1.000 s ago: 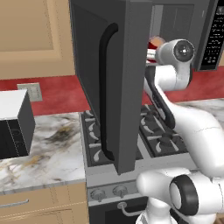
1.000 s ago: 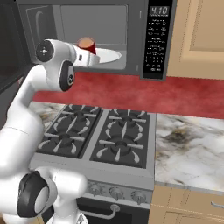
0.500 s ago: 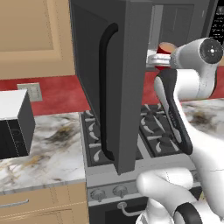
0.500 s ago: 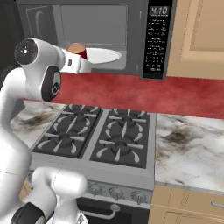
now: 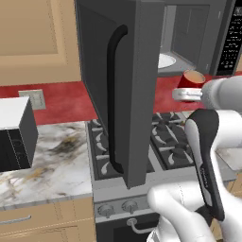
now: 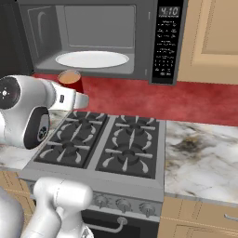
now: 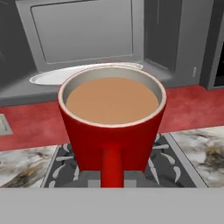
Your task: Pick the cup of tea, navigate to the dining table, and place it on the saucer.
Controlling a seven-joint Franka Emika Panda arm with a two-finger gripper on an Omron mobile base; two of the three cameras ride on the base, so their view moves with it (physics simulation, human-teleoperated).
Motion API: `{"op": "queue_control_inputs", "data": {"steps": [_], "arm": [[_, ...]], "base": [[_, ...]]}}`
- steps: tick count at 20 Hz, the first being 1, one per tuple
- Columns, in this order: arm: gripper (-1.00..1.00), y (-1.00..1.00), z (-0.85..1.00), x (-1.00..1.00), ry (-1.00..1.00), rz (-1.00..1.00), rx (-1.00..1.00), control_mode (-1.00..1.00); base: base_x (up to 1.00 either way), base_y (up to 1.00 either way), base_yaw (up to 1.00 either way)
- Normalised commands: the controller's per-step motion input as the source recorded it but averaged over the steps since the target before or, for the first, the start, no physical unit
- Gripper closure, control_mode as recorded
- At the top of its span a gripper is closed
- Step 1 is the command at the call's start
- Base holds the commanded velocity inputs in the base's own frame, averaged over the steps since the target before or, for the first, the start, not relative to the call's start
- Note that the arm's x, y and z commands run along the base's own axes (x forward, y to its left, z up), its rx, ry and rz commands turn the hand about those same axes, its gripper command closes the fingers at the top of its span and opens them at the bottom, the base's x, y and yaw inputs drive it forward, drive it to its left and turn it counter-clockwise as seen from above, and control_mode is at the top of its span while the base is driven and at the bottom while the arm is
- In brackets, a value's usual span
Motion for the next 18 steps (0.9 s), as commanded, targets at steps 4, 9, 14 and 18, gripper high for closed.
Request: {"op": "queue_control_inputs", "data": {"steps": [4,9,14,18], "arm": [[1.00,0.00,-0.32,-0.61,0.00,0.01,0.00,-1.00],[1.00,0.00,0.02,-0.34,0.00,0.00,0.00,-1.00],[1.00,0.00,0.18,-0.04,0.00,0.00,0.00,-1.00],[1.00,0.00,0.02,0.00,0.00,0.00,0.00,-1.00]], "base": [[0.00,0.00,0.00],[0.00,0.00,0.00],[0.00,0.00,0.00],[0.00,0.00,0.00]]}}
